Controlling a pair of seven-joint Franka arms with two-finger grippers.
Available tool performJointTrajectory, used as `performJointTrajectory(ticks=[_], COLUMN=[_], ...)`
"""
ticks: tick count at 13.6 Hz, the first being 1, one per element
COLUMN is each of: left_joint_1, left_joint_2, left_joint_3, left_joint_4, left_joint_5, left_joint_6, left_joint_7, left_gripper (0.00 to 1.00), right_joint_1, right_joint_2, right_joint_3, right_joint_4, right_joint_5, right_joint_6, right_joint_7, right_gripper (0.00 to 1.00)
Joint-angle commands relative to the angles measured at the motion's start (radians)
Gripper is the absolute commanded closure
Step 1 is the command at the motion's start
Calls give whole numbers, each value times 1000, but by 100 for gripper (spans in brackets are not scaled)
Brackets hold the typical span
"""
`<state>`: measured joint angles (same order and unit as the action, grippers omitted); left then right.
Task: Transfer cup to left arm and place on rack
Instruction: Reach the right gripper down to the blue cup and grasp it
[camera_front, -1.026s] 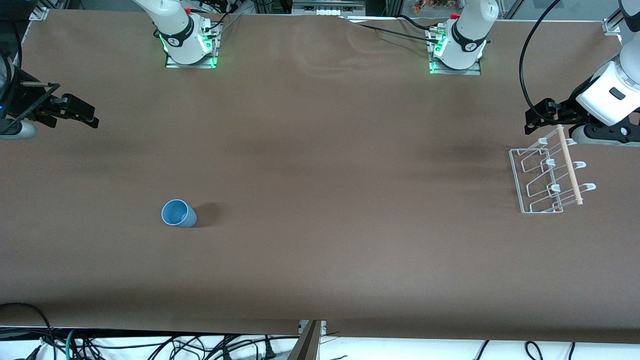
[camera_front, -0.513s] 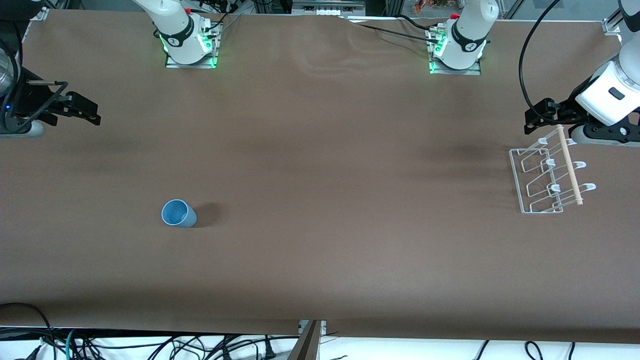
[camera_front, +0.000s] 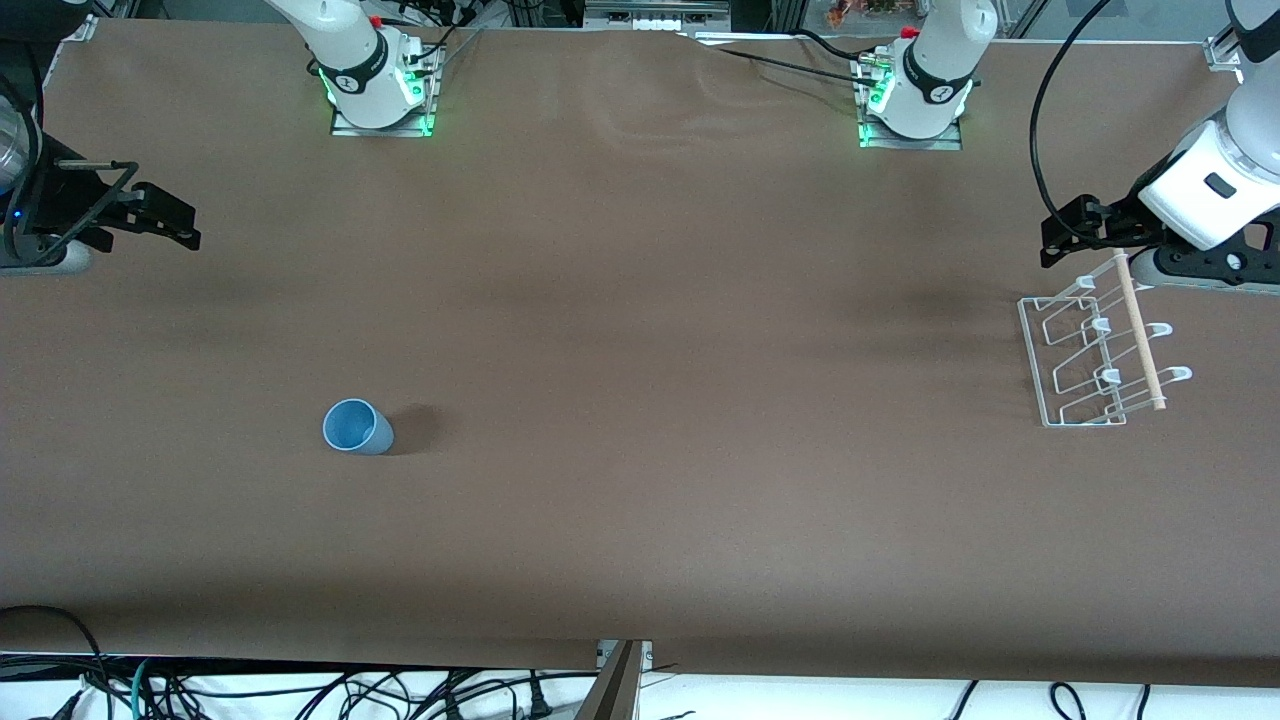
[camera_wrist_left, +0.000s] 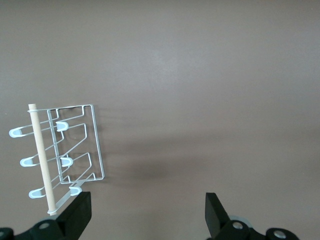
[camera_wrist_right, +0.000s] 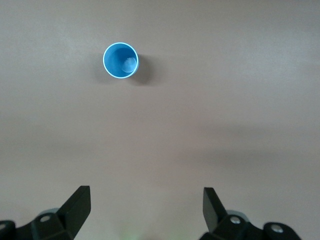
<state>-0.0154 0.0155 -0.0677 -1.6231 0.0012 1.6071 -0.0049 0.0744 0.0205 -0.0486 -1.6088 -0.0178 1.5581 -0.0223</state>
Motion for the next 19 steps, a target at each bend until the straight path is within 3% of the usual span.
performJointTrajectory(ticks=[1, 9, 13, 16, 19], left_joint_1=[0, 9, 9, 9, 9], left_joint_2=[-2, -5, -2, 0, 0], left_joint_3=[-15, -14, -12, -11, -11], left_joint_4=[0, 0, 3, 3, 3], left_joint_5=[2, 2, 2, 2, 2], left_joint_6=[-3, -22, -26, -26, -26], left_joint_7=[-15, 0, 0, -1, -1], left_gripper=[0, 0, 0, 0, 0], right_joint_1=[1, -8, -2, 2, 39], right_joint_2=[6, 87, 224, 369, 490], right_joint_3=[0, -7, -2, 3, 7], right_joint_4=[30, 32, 49, 119, 124], right_joint_5=[-8, 16, 18, 18, 19], right_joint_6=[-12, 45, 262, 321, 460], right_joint_7=[-7, -10, -10, -2, 2], right_gripper=[1, 1, 1, 1, 1])
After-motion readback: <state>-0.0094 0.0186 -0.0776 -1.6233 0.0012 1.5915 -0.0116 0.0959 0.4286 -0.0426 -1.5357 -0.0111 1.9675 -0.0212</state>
